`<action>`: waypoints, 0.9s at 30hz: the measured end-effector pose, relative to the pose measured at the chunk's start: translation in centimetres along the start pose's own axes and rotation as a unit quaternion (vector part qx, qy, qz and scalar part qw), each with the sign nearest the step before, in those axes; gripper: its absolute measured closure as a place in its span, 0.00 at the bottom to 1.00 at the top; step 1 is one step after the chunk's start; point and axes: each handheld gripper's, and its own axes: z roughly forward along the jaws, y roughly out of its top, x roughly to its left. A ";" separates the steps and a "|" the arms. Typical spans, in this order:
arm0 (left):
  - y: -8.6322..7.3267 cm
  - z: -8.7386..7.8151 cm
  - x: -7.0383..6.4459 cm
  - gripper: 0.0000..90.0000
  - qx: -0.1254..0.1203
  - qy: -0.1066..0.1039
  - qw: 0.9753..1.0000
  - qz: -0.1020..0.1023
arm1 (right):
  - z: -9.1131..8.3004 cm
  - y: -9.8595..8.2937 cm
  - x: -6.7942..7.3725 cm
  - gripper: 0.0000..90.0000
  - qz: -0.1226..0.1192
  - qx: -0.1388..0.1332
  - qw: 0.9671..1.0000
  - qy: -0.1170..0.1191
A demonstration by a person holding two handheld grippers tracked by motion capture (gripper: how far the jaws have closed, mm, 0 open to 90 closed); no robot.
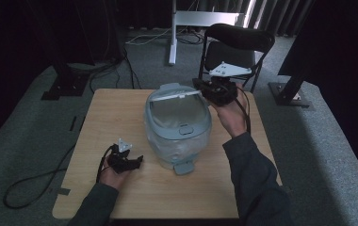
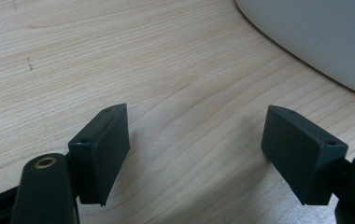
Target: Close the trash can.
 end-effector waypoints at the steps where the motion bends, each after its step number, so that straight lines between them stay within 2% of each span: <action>1: 0.0 0.0 0.0 0.26 0.000 0.000 1.000 0.000 | 0.0 -0.1 0.1 1.00 -0.002 0.001 1.000 0.001; 15: 0.0 0.0 0.0 0.26 0.000 0.000 1.000 0.000 | -0.3 -0.8 0.8 1.00 -0.006 0.006 1.000 0.021; 27: 0.0 0.0 0.0 0.26 0.000 -0.001 1.000 0.000 | -0.5 -1.3 1.4 1.00 -0.013 0.008 1.000 0.028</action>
